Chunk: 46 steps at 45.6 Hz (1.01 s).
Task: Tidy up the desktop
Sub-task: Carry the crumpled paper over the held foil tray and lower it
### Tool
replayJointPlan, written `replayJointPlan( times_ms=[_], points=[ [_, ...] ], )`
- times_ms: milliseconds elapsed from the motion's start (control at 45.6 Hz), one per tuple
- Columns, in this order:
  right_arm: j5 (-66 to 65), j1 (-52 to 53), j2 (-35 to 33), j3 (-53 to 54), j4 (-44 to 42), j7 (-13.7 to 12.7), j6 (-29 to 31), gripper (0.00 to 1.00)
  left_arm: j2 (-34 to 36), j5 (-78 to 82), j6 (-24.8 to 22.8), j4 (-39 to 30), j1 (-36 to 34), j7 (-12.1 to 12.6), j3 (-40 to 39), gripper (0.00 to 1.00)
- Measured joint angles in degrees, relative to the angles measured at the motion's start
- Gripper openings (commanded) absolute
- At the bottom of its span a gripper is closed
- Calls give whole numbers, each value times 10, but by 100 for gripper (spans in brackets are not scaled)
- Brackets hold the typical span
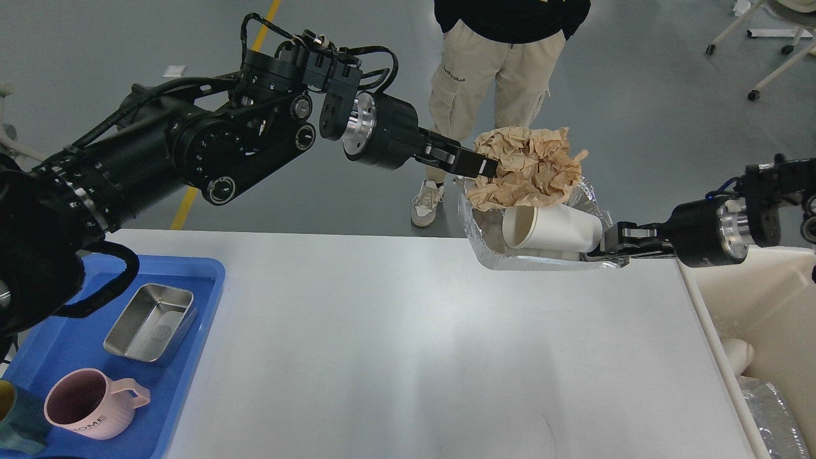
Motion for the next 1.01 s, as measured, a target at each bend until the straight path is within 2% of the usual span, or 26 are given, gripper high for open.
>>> replayJointPlan(
  times_ms=[504, 701, 1008],
  points=[
    [2, -3, -8, 8, 1, 0, 0, 0, -15, -15, 6, 2, 4, 3, -5, 96],
    [2, -7, -22, 9, 1, 0, -1, 0, -18, -46, 43, 3, -5, 6, -11, 97],
    [2, -7, -21, 11, 0, 0, -1, 0, 8, -101, 54, -11, -6, 7, -12, 97]
  ],
)
